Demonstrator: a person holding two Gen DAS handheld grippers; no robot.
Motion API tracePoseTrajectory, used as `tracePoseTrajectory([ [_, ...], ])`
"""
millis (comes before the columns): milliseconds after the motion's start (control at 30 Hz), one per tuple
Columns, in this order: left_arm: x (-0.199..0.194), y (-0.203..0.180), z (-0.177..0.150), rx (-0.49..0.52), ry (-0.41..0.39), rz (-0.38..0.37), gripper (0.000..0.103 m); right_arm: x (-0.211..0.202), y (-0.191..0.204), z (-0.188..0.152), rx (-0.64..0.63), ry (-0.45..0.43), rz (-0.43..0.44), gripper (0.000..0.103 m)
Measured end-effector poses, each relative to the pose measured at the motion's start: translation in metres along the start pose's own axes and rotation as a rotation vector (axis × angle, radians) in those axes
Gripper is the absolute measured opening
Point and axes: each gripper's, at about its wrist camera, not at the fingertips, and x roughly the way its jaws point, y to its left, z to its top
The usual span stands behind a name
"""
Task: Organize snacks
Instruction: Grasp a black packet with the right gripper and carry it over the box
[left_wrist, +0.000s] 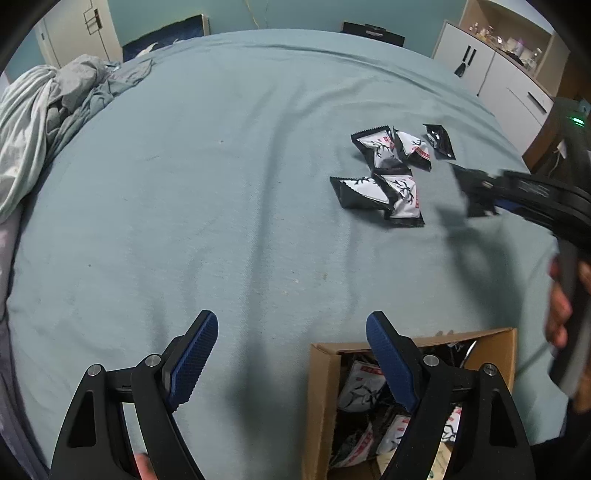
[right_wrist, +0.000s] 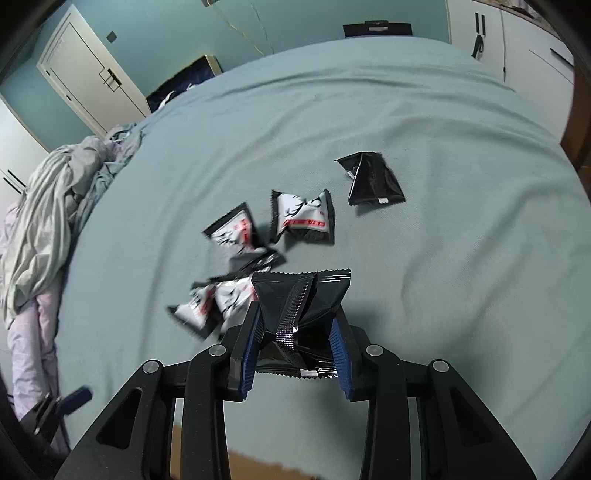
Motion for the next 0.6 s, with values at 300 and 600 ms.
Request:
tracePoseTrajectory([
  [300, -0.011, 0.005, -0.001, 0.012, -0.071, 0.061, 0.083, -0.06, -0.003, -0.037, 0.025, -0.031, 0.026, 0.033],
  [600, -0.021, -0.001, 0.0, 0.043, -0.103, 0.086, 0.083, -0.103, -0.003, -0.081, 0.044, -0.038, 0.052, 0.033],
])
